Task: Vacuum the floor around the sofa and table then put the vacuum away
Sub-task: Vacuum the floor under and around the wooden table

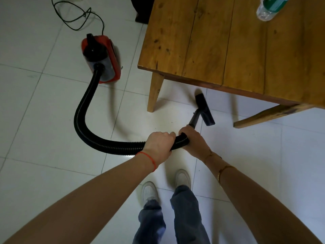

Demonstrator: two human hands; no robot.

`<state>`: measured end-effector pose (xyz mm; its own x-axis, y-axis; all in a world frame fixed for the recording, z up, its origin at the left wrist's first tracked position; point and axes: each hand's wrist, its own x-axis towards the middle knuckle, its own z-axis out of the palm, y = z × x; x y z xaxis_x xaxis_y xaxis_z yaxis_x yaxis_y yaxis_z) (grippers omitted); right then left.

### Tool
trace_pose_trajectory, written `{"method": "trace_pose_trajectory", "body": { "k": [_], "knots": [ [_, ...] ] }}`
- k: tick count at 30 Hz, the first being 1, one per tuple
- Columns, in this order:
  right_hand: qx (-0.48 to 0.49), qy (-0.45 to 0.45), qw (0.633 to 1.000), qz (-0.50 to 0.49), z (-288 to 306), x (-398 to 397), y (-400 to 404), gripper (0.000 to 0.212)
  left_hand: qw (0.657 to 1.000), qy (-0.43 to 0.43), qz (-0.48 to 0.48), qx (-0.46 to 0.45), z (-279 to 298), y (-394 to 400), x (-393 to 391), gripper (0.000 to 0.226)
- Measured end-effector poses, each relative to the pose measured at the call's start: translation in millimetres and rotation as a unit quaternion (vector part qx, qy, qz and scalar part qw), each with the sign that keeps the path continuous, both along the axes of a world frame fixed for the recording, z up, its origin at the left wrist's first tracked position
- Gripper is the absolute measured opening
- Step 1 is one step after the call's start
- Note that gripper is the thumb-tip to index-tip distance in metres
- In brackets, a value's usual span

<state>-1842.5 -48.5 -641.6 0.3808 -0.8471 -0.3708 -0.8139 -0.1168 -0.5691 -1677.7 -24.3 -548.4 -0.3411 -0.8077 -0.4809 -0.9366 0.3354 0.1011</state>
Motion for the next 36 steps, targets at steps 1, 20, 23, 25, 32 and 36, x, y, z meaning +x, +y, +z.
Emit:
{"method": "trace_pose_trajectory", "body": {
  "k": [1,20,23,25,32,36],
  "knots": [
    [0.005,-0.002,1.000,-0.003,0.4,-1.1,2.8,0.016,1.000,0.001,-0.003,0.000,1.0,1.4,0.0,0.027],
    [0.035,-0.064,0.997,0.027,43.4,110.9,64.2,0.023,0.995,-0.083,0.026,0.044,53.5,58.1,100.7,0.021],
    [0.018,-0.058,0.998,0.013,50.5,106.1,61.7,0.021,0.996,-0.085,0.015,0.037,60.7,52.4,94.9,0.021],
    [0.015,-0.060,0.998,0.007,52.1,95.1,56.9,0.021,0.996,-0.085,0.002,0.031,63.0,45.6,84.0,0.021],
    [0.020,-0.058,0.997,-0.050,44.6,19.9,40.1,0.020,0.997,-0.059,-0.042,0.027,54.9,14.1,11.5,0.023],
    [0.028,-0.071,0.993,-0.092,38.6,-34.7,30.2,0.022,0.996,-0.041,-0.070,0.022,47.8,-5.9,-40.0,0.026]
  ]
}}
